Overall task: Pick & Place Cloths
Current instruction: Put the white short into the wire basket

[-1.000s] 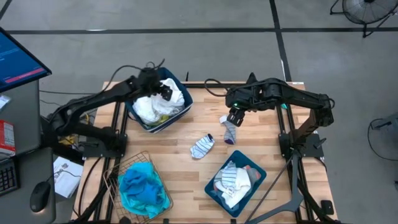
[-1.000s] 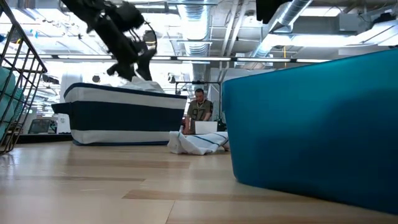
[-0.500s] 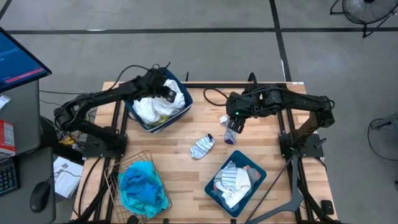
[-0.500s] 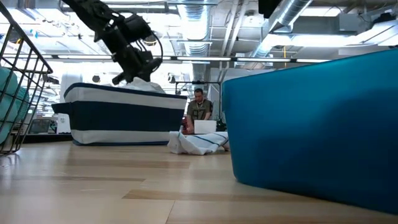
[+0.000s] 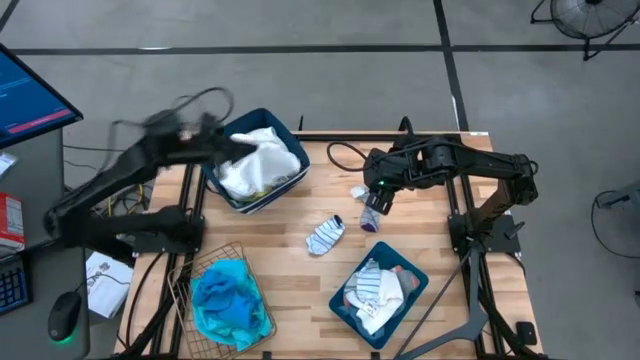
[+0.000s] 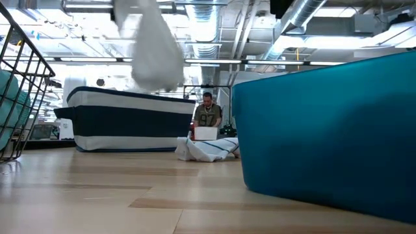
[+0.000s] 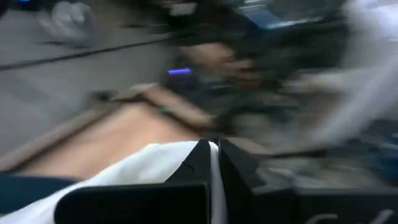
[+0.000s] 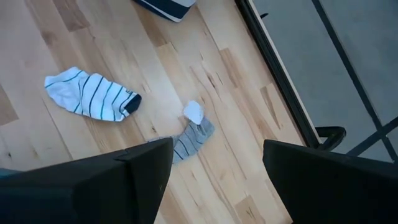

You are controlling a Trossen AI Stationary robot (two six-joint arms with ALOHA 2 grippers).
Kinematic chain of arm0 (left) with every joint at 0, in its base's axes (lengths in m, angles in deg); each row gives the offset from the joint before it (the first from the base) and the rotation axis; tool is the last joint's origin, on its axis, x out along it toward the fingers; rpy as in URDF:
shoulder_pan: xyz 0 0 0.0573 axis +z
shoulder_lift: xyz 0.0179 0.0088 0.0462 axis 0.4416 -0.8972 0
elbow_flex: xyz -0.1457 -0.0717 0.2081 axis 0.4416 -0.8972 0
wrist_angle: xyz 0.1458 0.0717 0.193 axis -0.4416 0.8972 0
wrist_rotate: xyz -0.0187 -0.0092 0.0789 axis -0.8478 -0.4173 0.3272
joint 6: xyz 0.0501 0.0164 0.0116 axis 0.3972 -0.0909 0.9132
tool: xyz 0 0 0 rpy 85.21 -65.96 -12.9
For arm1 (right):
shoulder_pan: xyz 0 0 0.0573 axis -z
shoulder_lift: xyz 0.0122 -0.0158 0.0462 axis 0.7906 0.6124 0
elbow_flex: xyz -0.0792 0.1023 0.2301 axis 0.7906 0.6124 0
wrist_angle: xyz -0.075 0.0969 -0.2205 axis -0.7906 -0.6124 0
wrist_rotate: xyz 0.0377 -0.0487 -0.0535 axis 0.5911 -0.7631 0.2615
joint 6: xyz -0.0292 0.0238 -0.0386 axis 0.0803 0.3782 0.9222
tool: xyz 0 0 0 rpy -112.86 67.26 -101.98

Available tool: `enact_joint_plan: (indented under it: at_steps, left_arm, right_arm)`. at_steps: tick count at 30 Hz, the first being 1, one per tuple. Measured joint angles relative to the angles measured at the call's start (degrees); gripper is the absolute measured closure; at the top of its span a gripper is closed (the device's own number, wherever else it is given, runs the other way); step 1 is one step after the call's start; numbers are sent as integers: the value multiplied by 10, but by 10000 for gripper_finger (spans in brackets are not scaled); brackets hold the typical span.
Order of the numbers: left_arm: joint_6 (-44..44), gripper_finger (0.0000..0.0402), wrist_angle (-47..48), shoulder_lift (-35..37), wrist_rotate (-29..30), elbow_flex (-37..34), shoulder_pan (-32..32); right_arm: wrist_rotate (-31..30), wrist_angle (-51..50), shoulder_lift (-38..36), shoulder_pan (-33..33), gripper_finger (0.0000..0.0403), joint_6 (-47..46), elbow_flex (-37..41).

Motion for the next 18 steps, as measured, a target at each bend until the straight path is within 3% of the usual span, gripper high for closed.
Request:
enact_joint_plan:
  at_steps: [4,8,13,18]
  left_arm:
    - [-112,401,1,114,-131,0,-46]
    - [-239,401,2,209,-202,0,-81]
    - [-354,401,2,300,-222,0,-95]
    - [-352,401,47,322,-202,0,-84]
  right_arm:
    - [0,2,0,0,159,0,0]
    - [0,10,0,0,159,0,0]
    - [0,16,0,2,159,-8,0]
    - [0,16,0,2,159,-34,0]
